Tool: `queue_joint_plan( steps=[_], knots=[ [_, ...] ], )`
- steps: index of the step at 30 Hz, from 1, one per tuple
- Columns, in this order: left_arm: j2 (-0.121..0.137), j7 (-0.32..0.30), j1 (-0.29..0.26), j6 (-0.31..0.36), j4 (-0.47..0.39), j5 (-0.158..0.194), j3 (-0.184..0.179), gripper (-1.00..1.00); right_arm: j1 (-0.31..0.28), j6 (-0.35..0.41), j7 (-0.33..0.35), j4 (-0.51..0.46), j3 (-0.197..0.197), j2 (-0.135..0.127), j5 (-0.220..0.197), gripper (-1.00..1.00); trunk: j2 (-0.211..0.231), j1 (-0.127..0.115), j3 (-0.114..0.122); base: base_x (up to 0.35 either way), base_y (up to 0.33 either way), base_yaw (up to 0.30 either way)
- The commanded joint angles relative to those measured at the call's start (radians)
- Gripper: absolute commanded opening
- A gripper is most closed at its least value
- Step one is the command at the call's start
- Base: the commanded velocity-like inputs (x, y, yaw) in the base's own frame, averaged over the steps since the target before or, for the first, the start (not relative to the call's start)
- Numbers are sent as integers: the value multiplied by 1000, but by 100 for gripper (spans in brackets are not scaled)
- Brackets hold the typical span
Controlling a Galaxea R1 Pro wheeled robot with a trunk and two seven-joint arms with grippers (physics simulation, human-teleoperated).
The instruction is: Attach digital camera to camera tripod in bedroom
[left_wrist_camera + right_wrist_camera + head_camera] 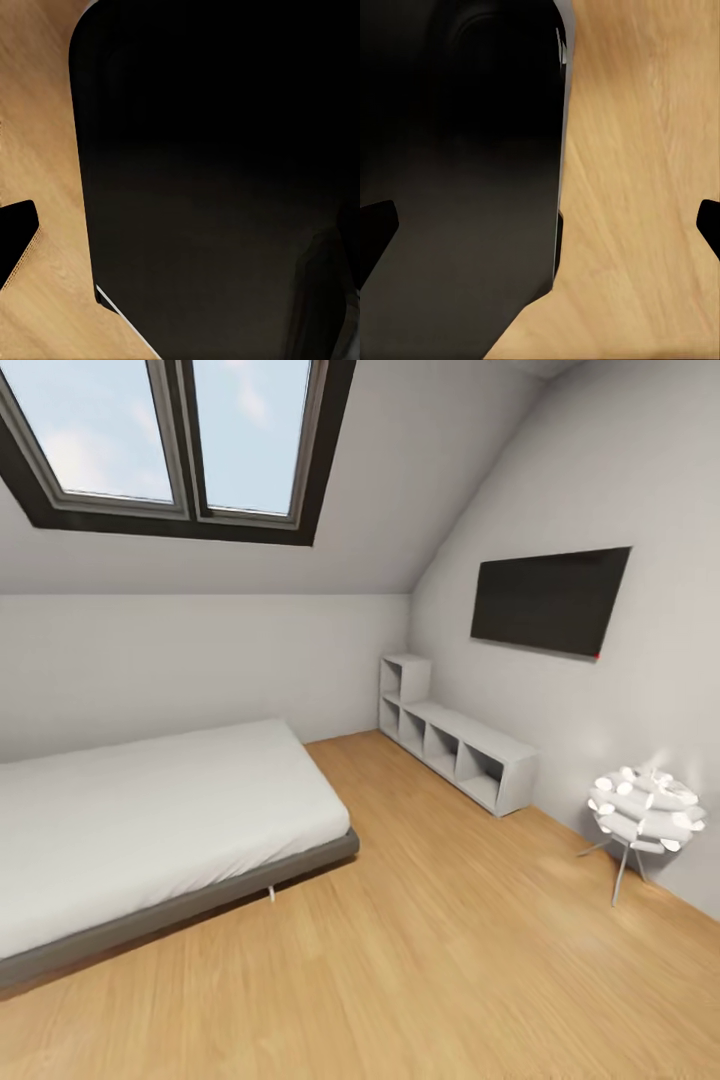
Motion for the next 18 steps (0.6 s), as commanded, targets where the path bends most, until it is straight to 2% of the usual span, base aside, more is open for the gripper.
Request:
queue_joint_plan(
  steps=[1,18],
  knots=[
    [0,0,1,0,-2,0,0,100,0,0,0,0,3,0,1,100,0,0,-1,0,0,-279],
    [0,0,1,0,-2,0,0,100,0,0,0,0,3,0,1,100,0,0,-1,0,0,-279]
  ],
)
